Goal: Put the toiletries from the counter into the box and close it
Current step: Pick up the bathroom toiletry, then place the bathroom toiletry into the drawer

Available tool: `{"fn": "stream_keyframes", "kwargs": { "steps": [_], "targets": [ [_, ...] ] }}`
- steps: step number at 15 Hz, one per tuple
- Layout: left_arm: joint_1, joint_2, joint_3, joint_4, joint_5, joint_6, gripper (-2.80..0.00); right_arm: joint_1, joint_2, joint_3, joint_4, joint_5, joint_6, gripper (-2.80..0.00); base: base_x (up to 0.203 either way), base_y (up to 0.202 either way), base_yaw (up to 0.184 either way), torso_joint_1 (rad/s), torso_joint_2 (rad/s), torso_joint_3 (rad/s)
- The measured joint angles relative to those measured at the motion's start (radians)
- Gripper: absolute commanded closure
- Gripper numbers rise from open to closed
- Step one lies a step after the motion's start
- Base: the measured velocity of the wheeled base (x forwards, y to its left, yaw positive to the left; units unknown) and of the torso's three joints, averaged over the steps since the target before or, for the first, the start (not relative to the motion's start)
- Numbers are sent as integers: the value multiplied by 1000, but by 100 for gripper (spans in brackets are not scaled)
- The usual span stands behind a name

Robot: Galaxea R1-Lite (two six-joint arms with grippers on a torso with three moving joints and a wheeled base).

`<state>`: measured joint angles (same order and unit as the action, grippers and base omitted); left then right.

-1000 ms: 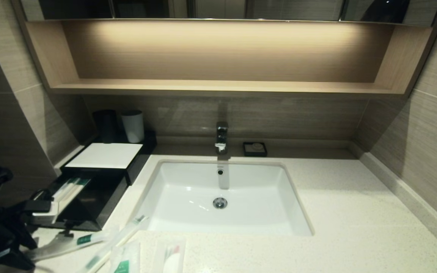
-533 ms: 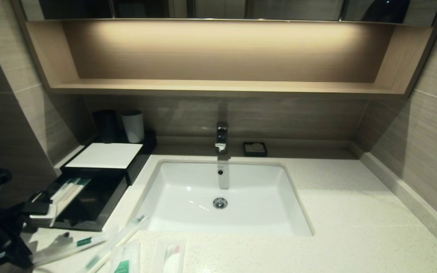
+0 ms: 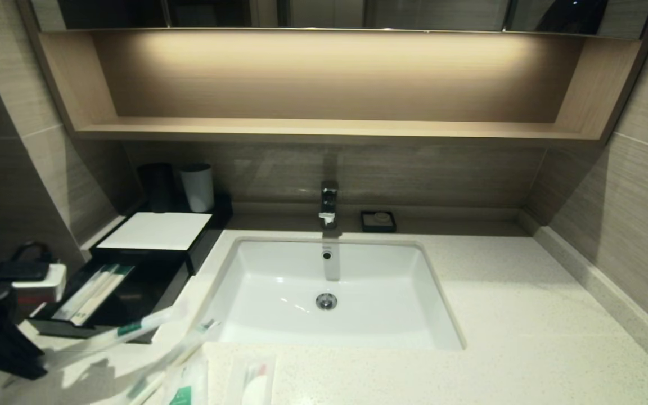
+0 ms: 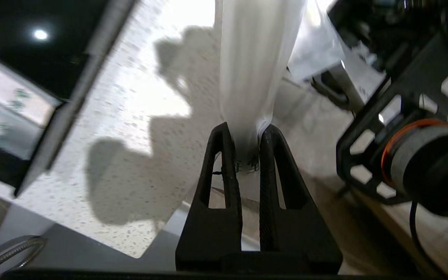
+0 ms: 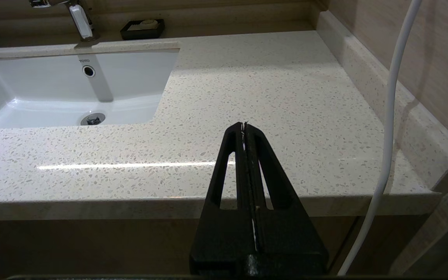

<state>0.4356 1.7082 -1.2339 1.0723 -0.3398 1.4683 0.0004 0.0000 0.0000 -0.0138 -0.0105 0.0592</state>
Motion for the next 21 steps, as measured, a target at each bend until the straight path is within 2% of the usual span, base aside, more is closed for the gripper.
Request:
{"fn": "stream_keyframes", "kwargs": {
  "steps": [2, 4, 7, 11, 13, 16, 18, 21],
  "targets": [
    [-8, -19, -40, -20, -39, -104, 0, 0, 0, 0, 0, 0, 0, 0, 0, 0, 0, 0, 0, 0],
    [-13, -24, -45, -100, -37, -233, 0, 0, 0, 0, 0, 0, 0, 0, 0, 0, 0, 0, 0, 0],
    [-26, -22, -26, -218, -11, -480, 0, 0, 0, 0, 0, 0, 0, 0, 0, 0, 0, 0, 0, 0],
    [-60, -8, -17, -268, 37, -845, 0, 0, 0, 0, 0, 0, 0, 0, 0, 0, 0, 0, 0, 0],
    [-83, -4, -17, -270, 87, -1030, 0, 0, 0, 0, 0, 0, 0, 0, 0, 0, 0, 0, 0, 0],
    [-115, 3, -16, -272, 210, -1244, 0, 0, 0, 0, 0, 0, 0, 0, 0, 0, 0, 0, 0, 0],
    [-134, 14, -25, -265, 281, -1345, 0, 0, 0, 0, 0, -1, 0, 0, 0, 0, 0, 0, 0, 0],
    [-143, 38, -28, -254, 289, -1430, 0, 0, 0, 0, 0, 0, 0, 0, 0, 0, 0, 0, 0, 0]
  ]
}}
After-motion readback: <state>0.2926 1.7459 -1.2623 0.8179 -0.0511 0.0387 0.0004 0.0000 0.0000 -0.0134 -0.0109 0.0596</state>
